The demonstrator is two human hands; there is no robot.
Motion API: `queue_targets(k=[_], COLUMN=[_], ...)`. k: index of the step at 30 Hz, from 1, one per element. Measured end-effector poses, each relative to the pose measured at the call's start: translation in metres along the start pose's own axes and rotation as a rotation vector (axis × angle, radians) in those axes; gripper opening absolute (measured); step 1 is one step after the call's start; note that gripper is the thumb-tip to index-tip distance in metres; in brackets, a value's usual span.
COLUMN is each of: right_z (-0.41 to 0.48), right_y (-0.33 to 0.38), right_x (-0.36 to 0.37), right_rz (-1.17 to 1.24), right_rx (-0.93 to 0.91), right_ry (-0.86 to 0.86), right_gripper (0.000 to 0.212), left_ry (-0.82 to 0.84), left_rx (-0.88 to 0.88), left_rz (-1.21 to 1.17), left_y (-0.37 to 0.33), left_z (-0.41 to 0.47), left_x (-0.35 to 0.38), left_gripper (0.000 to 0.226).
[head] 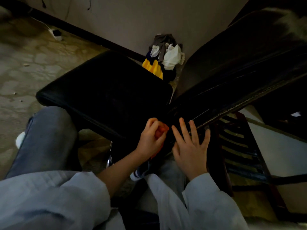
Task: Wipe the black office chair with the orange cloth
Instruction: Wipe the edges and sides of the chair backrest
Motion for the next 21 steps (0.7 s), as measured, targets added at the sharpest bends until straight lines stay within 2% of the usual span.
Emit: queue_targets(k=[3,8,11,15,17,21], right_z=[0.002,-0.003,-0.005,-0.004,-0.005,-0.007], right_y=[-0.003,-0.009,-0.013,-0.015,-0.014,-0.014], right_x=[-0.004,-0.011,-0.013,-0.014,-0.014,-0.018], right_rz=[-0.01,-0.029,-0.035,-0.043,-0.053,-0.05], right_rx=[0.021,0.066,0.093,0.096,0.1,0.106], right_ry=[-0.019,-0.05,-0.068,-0.09,-0.087,-0.097], right_gripper=[0.056,0.053,0.05,0.051,0.052,0.053], left_ry=[0.021,-0.224,-0.198,-0.211,-0.211,-0.08], left_rx=[0.0,0.301,0.455,0.603,0.612,0.58], left_rz=[0.034,0.004,0.109,0.253,0.315,0.405], left_y=[0.004,-0.067,-0.094,-0.084,-0.069,-0.047], left_z=[-0.011,0.023,0.043,0.034,0.024,0.01], left_x=[-0.004,-0.02,-0.012,-0.004,-0.004,-0.002], left_gripper=[0.013,0.023,0.024,0.018,0.018,0.02])
Point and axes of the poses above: each hand's wrist, its own z-axis towards the middle knuckle, its own x-axis out of the palm, y = z × x, the point moved 8 cm from there along z, towards the middle knuckle, and after that the axes turned 5 degrees about -y, right-handed, at the moved point
